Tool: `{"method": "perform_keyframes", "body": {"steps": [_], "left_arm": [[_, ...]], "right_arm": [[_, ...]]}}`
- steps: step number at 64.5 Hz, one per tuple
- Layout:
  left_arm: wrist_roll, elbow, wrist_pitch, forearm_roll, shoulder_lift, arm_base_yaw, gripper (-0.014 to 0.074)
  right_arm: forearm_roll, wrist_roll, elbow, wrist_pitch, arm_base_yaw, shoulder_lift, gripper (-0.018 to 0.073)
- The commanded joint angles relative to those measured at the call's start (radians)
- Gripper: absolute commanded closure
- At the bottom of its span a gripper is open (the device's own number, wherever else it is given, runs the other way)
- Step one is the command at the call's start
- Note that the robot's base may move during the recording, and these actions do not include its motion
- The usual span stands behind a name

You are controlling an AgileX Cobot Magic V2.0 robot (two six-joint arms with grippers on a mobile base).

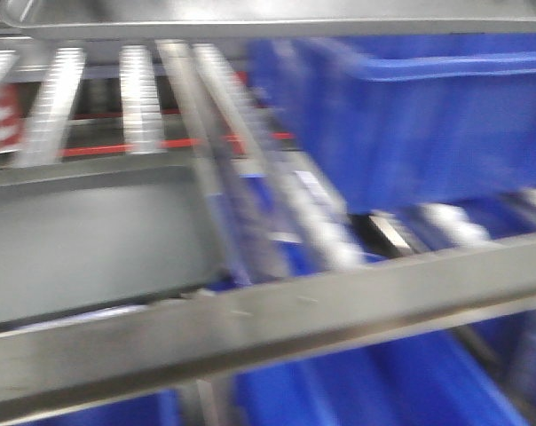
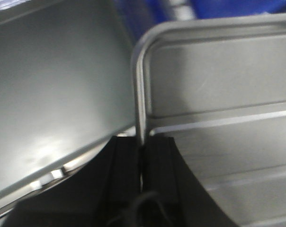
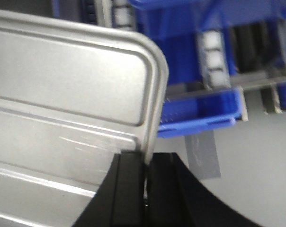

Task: Grab silver tray and place in blue box
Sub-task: 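Hold the silver tray raised while the base drives to the blue bins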

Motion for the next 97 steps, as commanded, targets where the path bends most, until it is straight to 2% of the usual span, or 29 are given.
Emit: {"method": "perform_keyframes", "body": {"steps": [1,97], "left_arm": [[0.028,-0.028,0.015,0.051,-0.029,-0.007,0.0694],[0.028,-0.028,0.015,0.051,-0.029,-0.007,0.0694]], "right_arm": [[-0.081,-0.025,-0.029,-0.02,-0.007,-0.025,0.0503],[-0.081,-0.025,-0.029,-0.018,-0.007,-0.025,0.0503]]}}
